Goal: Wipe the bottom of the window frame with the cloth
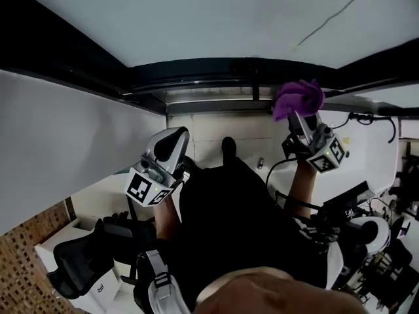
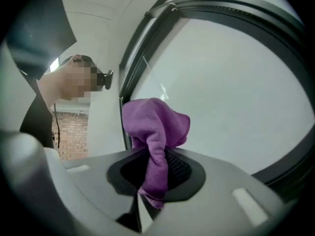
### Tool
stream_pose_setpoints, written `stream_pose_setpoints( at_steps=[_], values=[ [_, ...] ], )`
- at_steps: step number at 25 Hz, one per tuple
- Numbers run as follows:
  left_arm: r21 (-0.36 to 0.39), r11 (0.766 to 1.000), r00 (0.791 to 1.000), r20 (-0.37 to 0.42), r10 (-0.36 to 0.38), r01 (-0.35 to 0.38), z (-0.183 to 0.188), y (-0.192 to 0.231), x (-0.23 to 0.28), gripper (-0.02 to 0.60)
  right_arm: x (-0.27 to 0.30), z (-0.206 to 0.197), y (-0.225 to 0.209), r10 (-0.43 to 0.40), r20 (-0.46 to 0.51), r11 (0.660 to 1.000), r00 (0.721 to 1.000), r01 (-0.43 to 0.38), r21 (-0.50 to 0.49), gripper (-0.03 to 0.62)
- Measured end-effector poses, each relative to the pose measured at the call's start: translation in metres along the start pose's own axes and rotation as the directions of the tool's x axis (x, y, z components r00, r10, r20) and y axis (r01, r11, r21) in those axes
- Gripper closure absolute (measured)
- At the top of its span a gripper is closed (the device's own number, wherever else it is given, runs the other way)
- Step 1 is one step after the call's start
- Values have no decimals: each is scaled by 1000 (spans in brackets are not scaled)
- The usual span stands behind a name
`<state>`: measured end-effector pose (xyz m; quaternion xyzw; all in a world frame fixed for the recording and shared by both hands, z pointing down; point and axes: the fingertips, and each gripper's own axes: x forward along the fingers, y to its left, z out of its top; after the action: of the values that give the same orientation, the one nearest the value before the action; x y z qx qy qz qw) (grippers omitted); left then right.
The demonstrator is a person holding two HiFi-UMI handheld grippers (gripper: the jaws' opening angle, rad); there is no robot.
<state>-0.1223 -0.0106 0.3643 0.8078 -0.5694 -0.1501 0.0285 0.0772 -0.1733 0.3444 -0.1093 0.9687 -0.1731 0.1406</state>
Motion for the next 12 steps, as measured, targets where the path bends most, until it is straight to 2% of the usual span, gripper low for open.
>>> stream_pose_setpoints(
  at_steps=[6, 10, 12],
  values=[
    [23, 997, 994, 86, 73, -75, 27, 21, -61, 579, 67, -54, 85, 176, -48, 982, 983, -171, 84, 528],
    [31, 995, 989, 119, 88, -93, 28, 47, -98, 578, 101, -98, 126, 235, -103, 971, 966, -230, 64, 530],
    [9, 994, 986, 127, 105, -107, 23, 52, -113, 578, 106, -116, 142, 245, -147, 969, 958, -239, 60, 530]
  ],
)
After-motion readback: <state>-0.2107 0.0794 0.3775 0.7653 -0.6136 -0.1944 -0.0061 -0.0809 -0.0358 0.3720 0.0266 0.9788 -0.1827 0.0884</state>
